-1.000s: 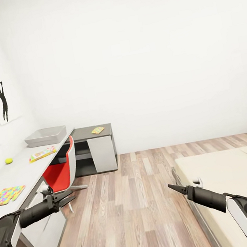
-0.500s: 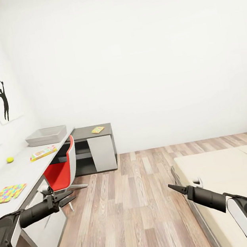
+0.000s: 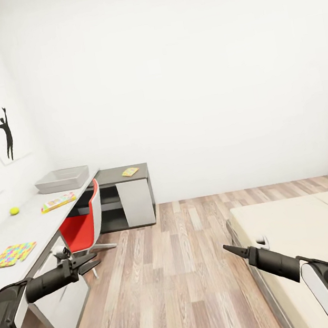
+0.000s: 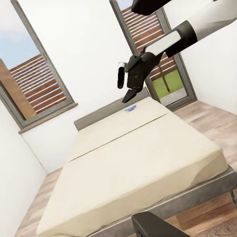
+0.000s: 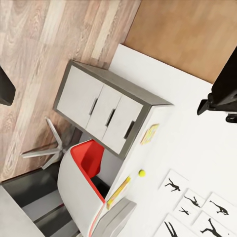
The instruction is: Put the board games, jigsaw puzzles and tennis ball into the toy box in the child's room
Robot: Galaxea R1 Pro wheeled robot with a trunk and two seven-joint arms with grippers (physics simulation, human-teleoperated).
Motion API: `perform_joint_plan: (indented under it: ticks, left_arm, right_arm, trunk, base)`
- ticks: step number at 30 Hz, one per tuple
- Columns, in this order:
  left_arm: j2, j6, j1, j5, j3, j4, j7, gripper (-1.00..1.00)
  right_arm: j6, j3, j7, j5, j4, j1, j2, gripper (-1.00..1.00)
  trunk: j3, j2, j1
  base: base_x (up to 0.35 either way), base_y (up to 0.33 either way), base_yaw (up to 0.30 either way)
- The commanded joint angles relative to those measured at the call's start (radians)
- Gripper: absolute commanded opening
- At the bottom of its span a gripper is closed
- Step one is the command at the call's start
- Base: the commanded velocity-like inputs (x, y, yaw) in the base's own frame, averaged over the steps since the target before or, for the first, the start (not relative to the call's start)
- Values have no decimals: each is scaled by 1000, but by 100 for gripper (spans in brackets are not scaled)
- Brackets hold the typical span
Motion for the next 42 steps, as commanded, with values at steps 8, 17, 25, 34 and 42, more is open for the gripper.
perform_joint_plan:
  ticks: [8, 17, 25, 34, 42]
  left_arm:
    - [0, 11, -1, 0, 0, 0, -4, 100]
    - [-1, 9, -1, -1, 0, 0, -4, 100]
    - [-1, 9, -1, 0, 0, 0, -4, 100]
    - [-1, 9, -1, -1, 0, 0, -4, 100]
    - [-1, 10, -1, -1, 0, 0, -4, 100]
  right_arm:
    - [5, -1, 0, -3, 0, -1, 0, 100]
    - [5, -2, 2, -4, 0, -1, 0, 100]
    - [5, -2, 2, -5, 0, -1, 0, 100]
    - [6, -2, 2, -5, 0, -1, 0, 100]
    - [6, -2, 2, -4, 0, -1, 0, 100]
  trunk:
    - [-2, -2, 1]
    - [-2, -2, 1]
    - [-2, -2, 1]
    - [-2, -2, 1]
    - [-2, -2, 1]
  base:
    - [-3, 0, 0]
    - [0, -99, 0]
    - [0, -46, 0]
    - [-45, -6, 0]
    - [-48, 0, 0]
